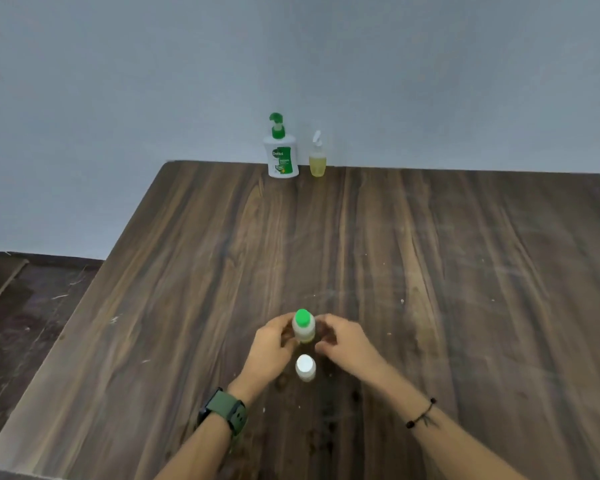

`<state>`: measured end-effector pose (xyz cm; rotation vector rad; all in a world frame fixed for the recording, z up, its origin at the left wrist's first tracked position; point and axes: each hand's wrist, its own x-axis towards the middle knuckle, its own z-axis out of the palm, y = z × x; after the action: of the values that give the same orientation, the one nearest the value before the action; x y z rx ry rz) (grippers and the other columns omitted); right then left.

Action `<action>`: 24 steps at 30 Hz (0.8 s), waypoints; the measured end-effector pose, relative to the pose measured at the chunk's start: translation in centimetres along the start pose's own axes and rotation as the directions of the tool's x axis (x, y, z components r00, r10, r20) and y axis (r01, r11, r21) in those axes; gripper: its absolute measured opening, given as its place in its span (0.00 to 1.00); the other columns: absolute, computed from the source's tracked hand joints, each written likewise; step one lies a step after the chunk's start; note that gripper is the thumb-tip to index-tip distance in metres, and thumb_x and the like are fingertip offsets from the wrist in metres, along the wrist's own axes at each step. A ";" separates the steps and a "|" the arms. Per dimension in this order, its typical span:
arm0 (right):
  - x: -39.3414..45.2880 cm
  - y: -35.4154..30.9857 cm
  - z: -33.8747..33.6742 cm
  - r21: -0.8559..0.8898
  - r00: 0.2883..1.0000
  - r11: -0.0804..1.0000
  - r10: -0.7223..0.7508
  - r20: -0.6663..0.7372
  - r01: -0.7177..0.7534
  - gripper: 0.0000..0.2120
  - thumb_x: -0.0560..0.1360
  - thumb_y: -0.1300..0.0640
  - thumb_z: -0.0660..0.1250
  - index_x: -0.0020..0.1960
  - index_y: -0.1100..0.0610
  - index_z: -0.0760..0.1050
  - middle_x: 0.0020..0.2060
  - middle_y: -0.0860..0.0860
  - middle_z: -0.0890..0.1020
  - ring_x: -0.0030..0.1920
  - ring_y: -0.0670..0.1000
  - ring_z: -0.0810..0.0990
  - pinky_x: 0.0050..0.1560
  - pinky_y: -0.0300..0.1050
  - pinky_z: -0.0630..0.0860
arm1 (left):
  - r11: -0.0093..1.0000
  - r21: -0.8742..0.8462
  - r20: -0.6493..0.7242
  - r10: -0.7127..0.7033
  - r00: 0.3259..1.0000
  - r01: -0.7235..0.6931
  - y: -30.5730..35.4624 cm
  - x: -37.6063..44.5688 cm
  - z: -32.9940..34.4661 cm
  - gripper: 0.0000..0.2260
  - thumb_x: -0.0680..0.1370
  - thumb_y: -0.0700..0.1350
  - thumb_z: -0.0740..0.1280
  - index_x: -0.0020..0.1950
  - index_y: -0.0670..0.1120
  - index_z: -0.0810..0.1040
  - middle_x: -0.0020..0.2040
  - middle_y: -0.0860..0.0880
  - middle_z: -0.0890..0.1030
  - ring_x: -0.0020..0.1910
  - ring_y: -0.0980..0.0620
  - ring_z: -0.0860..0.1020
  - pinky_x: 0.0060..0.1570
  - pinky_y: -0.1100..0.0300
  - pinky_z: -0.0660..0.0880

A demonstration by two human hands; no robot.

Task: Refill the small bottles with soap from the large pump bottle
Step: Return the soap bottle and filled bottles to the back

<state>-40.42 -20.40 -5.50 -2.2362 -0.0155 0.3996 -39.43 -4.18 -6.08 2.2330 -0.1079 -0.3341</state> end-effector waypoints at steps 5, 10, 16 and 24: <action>2.0 0.0 0.5 0.093 0.950 0.995 -0.004 -0.312 0.034 0.16 0.69 0.61 0.70 0.57 0.56 0.77 0.51 0.52 0.81 0.52 0.47 0.78 0.55 0.32 0.69 | 0.997 0.017 -0.103 0.077 0.992 -0.075 1.9 3.1 0.5 0.15 0.72 0.36 0.68 0.58 0.45 0.77 0.52 0.51 0.81 0.50 0.59 0.76 0.51 0.74 0.70; 8.9 -0.5 -5.1 0.078 0.875 0.994 -0.029 -0.483 0.077 0.14 0.69 0.62 0.71 0.55 0.59 0.79 0.47 0.55 0.83 0.49 0.53 0.80 0.52 0.37 0.70 | 0.984 -0.001 -0.167 0.177 0.970 -0.179 5.5 11.6 0.3 0.13 0.72 0.35 0.67 0.56 0.42 0.78 0.52 0.47 0.81 0.50 0.56 0.76 0.50 0.73 0.66; 21.3 0.0 -12.7 0.129 0.833 0.991 0.048 -0.552 0.028 0.13 0.72 0.57 0.70 0.56 0.56 0.78 0.49 0.53 0.82 0.50 0.50 0.79 0.55 0.43 0.74 | 0.974 -0.055 -0.153 0.208 0.966 -0.218 10.6 26.2 -0.1 0.11 0.75 0.37 0.65 0.57 0.43 0.77 0.53 0.46 0.81 0.51 0.54 0.76 0.52 0.64 0.69; 33.2 2.4 -17.8 0.150 0.842 0.988 0.117 -0.527 -0.044 0.10 0.73 0.61 0.67 0.54 0.59 0.79 0.50 0.55 0.82 0.50 0.50 0.78 0.52 0.41 0.72 | 0.970 -0.176 -0.091 0.153 0.984 -0.167 11.6 38.0 1.7 0.16 0.77 0.33 0.58 0.62 0.43 0.72 0.50 0.50 0.78 0.47 0.57 0.73 0.41 0.78 0.65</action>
<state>-4.06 -30.46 -6.02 -2.1474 0.3927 -0.1907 -3.00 -20.02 -5.82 2.0370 -0.2068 -0.1632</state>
